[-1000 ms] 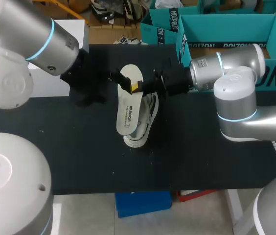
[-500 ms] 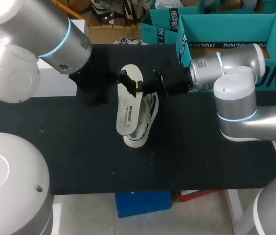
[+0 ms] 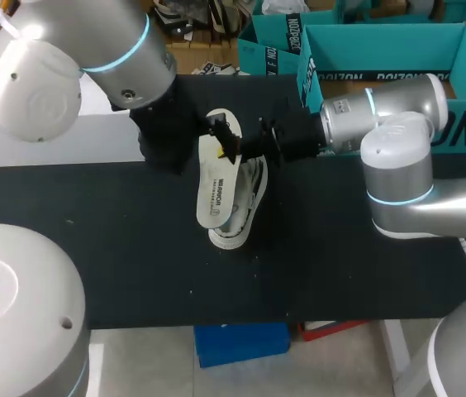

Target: Take the shoe out of the shoebox, open the shoe tongue, remove and reinsert the insole, then place the shoe into the shoebox

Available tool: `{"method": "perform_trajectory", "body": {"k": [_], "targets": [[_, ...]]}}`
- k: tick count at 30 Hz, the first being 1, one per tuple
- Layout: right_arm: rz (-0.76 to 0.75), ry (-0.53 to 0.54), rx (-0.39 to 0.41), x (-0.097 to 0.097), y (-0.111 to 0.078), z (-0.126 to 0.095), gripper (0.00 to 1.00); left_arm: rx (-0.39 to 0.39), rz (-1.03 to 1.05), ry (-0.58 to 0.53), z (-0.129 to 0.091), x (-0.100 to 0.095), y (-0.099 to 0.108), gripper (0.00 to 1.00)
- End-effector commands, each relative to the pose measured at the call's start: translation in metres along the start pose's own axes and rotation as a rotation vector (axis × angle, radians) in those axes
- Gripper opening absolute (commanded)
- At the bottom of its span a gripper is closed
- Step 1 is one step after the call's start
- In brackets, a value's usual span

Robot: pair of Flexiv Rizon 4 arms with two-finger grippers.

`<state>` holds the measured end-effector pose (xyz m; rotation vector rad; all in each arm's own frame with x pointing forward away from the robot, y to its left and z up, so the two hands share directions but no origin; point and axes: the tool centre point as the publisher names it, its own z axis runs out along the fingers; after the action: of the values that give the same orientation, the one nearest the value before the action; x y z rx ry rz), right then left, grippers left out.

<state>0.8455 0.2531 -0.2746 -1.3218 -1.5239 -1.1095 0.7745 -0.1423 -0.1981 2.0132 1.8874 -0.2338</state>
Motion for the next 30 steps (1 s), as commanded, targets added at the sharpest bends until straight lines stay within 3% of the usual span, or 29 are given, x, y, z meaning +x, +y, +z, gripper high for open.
{"method": "perform_trajectory", "body": {"k": [1,11,30], "targets": [[0.000,0.001,-0.003,-0.001,0.000,0.001,0.00,-0.002,0.001,0.020,-0.001,-0.003,0.000,1.00],[0.000,0.001,-0.003,-0.001,0.000,0.001,0.00,-0.005,0.000,0.005,0.004,0.000,0.020,1.00],[0.000,0.001,-0.003,-0.001,0.000,0.001,0.00,-0.019,0.041,0.025,0.018,-0.002,0.123,1.00]]}}
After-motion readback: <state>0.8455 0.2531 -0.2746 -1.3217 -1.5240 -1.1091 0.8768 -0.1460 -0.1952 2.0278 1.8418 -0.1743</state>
